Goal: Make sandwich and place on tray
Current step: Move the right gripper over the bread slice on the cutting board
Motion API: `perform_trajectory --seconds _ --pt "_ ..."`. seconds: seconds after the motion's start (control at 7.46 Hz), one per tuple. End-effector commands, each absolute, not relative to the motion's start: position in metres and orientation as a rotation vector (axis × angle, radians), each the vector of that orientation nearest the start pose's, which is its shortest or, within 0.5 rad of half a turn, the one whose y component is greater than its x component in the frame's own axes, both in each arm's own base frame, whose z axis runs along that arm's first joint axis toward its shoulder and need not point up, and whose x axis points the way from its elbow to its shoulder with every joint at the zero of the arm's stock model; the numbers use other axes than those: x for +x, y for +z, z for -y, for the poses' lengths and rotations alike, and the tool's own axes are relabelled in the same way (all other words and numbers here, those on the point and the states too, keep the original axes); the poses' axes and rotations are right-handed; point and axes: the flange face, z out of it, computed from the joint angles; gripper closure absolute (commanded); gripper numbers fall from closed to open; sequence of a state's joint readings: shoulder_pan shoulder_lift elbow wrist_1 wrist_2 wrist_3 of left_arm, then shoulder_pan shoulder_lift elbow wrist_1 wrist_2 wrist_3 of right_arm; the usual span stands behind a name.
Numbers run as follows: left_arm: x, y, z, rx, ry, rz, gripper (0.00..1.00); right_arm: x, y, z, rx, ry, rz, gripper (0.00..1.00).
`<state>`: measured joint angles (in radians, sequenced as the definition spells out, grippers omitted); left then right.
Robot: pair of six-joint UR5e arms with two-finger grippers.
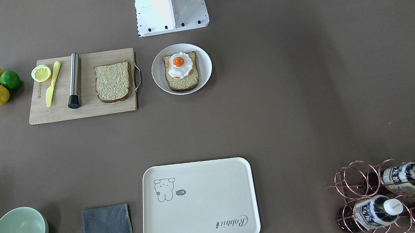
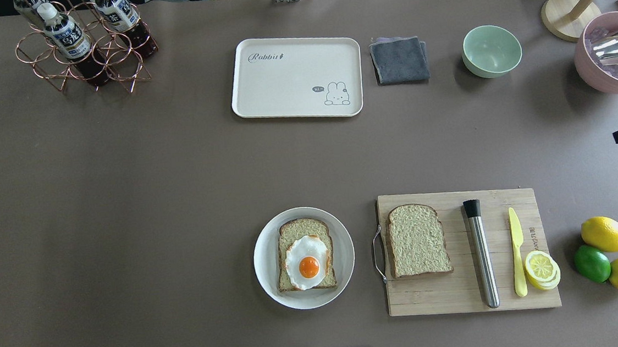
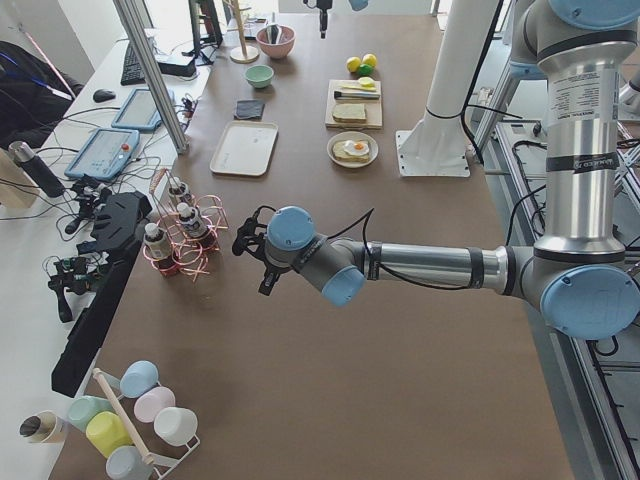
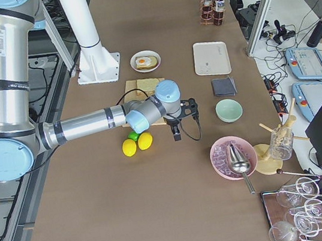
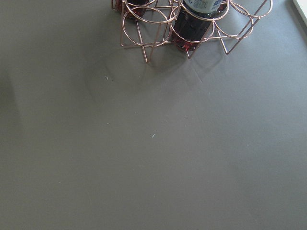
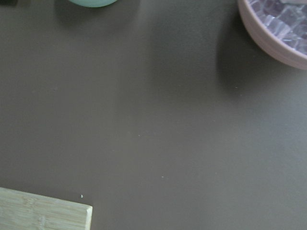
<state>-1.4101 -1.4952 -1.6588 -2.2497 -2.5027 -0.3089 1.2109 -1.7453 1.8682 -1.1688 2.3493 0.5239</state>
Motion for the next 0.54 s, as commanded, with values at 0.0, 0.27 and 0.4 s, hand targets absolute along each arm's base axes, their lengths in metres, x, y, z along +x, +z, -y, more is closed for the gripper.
perform_trajectory --seconds 0.0,0.27,0.4 --pt "0.056 0.544 0.481 0.386 0.16 -1.01 0.02 -0.225 0.483 0.411 0.097 0.034 0.914 0.01" --pt "0.057 0.539 0.481 0.39 0.159 -1.013 0.02 -0.309 0.419 0.384 0.074 0.075 0.978 0.01" --pt "0.057 0.538 0.482 0.39 0.158 -1.014 0.02 -0.336 0.406 0.365 0.07 0.084 0.989 0.02"
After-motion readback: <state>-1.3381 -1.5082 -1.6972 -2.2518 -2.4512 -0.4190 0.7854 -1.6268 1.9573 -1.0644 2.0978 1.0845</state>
